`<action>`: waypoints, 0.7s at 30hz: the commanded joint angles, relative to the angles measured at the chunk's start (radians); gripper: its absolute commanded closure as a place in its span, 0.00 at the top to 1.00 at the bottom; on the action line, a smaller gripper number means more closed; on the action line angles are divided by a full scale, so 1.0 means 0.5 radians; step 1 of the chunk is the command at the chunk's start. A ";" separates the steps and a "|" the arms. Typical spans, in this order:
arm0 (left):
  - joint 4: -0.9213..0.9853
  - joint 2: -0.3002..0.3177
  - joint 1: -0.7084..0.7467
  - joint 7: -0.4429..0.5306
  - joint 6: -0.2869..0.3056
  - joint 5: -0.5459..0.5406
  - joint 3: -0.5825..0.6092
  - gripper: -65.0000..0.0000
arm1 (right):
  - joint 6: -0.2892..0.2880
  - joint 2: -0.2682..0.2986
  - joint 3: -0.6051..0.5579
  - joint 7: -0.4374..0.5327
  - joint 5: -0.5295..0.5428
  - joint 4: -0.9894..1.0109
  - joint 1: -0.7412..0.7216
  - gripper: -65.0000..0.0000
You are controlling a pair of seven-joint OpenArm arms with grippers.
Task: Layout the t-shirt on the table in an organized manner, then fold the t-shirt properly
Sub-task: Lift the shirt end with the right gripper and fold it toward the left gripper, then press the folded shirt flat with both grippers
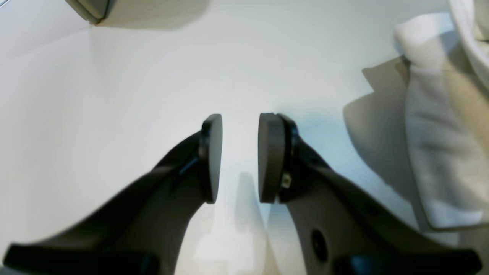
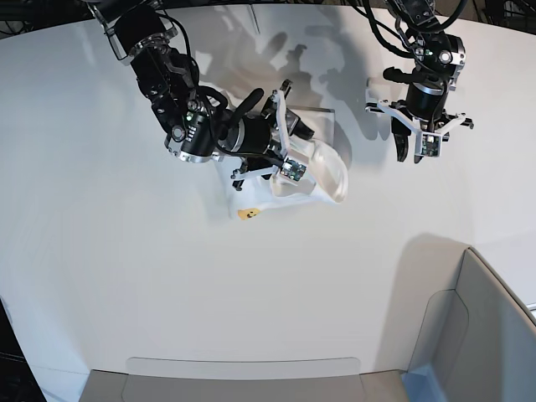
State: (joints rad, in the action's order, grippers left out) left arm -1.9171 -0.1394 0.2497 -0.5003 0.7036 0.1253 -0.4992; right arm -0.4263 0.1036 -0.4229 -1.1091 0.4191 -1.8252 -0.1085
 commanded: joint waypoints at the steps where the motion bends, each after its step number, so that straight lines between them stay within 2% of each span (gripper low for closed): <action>1: -0.031 -0.005 -0.007 0.048 -0.011 -0.034 0.006 0.27 | -0.051 0.012 -0.024 0.053 0.041 -0.089 -0.036 0.39; 3: -0.025 -0.005 -0.007 0.048 -0.011 -0.034 0.009 0.27 | -0.174 0.006 -0.058 0.063 0.044 -0.181 -0.039 0.40; 6: 0.006 -0.005 -0.007 0.048 -0.011 -0.034 0.009 0.27 | -0.284 -0.025 -0.070 0.066 0.044 -0.301 -0.039 0.40; 10: 0.012 -0.005 -0.007 0.048 -0.011 -0.034 0.006 0.27 | -0.297 -0.040 -0.021 0.136 0.041 -0.387 -0.039 0.40; 14: 0.003 -0.005 -0.007 0.048 -0.011 -0.034 -0.004 0.27 | -0.294 -0.046 0.258 0.372 0.044 -0.396 0.034 0.40; 19: -0.138 -0.005 -0.025 0.048 -0.011 -0.040 -0.004 0.26 | -0.297 -0.055 0.550 0.391 0.044 -0.304 0.050 0.39; 21: -0.206 -0.008 -0.028 0.048 -0.011 -0.040 0.012 0.23 | -0.309 -0.052 0.608 0.391 0.044 -0.199 0.074 0.33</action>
State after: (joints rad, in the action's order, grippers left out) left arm -2.0014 -0.1394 0.2401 -0.4965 0.7002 0.1207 -0.4973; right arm -0.5724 0.0788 -0.1204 -0.9310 0.4290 -1.9114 -0.0628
